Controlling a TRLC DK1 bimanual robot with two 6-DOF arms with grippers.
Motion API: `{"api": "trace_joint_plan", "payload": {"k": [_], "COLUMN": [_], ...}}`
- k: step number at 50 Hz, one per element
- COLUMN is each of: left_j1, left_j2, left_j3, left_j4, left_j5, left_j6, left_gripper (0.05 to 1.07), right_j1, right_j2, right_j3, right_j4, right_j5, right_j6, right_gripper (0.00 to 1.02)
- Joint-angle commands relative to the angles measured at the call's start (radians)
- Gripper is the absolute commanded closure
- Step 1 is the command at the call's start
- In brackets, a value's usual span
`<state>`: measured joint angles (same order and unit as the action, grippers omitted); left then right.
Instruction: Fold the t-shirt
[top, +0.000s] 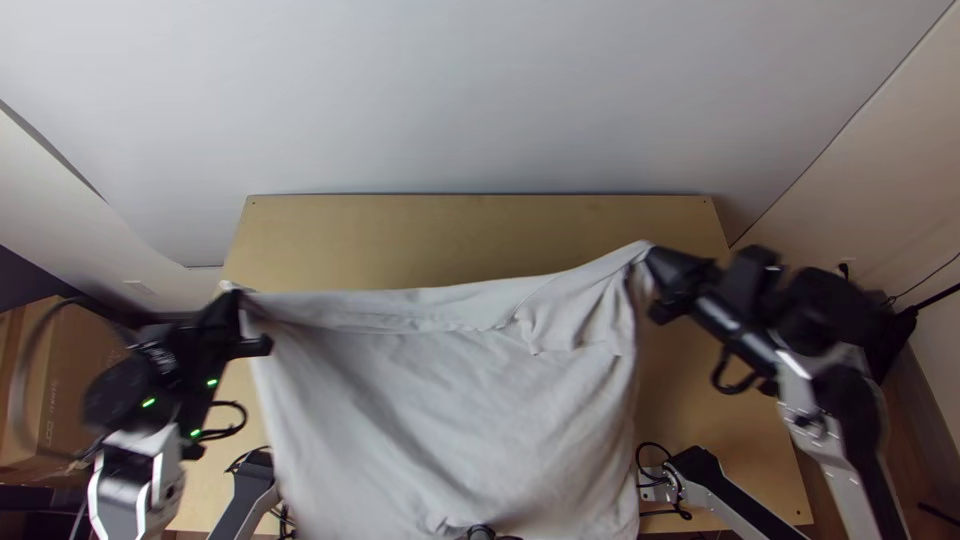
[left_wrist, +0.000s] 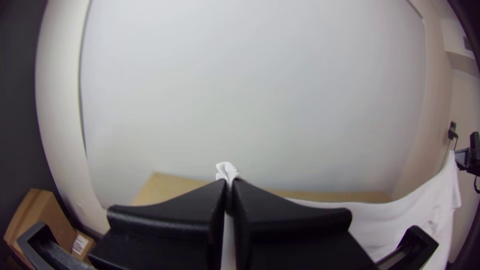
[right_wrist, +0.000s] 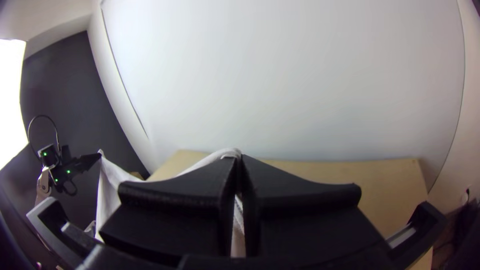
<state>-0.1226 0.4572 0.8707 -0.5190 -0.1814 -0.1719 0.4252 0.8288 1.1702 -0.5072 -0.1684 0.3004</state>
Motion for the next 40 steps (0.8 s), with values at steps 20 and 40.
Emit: {"api": "trace_joint_plan", "payload": {"k": [20,40], "left_j1": [0.086,0.138], "left_j2": [0.687,1.265], "left_j3": [-0.199,0.194], "left_j4": [0.557,0.654], "left_j5": [0.169,0.209], "left_j6": [-0.071,-0.075], "left_gripper": [1.05,1.05], "right_j1": [-0.167,-0.233], "right_j2": [0.467,0.954], "right_j3": [-0.201,0.140], "right_j4": [0.452,0.458], "right_j5": [-0.049,-0.049], "right_j6": [0.048,0.048], "right_gripper": [1.00,1.00]}}
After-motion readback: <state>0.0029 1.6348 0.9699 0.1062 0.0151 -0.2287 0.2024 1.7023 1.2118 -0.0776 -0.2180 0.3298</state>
